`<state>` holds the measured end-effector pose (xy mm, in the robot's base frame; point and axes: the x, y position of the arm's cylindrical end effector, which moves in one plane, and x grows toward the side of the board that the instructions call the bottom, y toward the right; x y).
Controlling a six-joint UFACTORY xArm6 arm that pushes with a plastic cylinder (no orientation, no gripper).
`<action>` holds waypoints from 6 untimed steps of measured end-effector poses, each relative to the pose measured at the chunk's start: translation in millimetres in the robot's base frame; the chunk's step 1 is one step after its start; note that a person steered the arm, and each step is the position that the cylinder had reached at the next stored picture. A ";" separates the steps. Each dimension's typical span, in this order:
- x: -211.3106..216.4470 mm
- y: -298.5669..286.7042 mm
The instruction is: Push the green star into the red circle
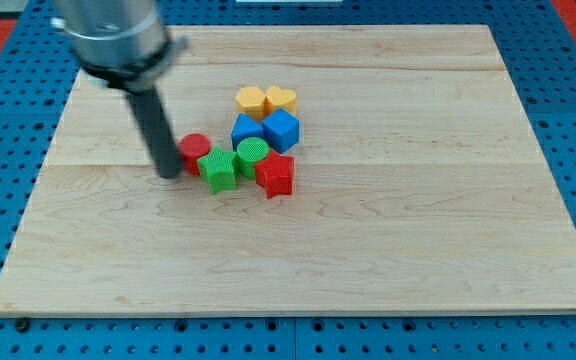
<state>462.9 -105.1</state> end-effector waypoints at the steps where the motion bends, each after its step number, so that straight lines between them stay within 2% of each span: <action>1: 5.2 28.6; 2: 26.0 6.3; 3: 60.3 65.6; 4: 49.4 94.5; 5: 18.0 59.0; 6: 29.5 57.0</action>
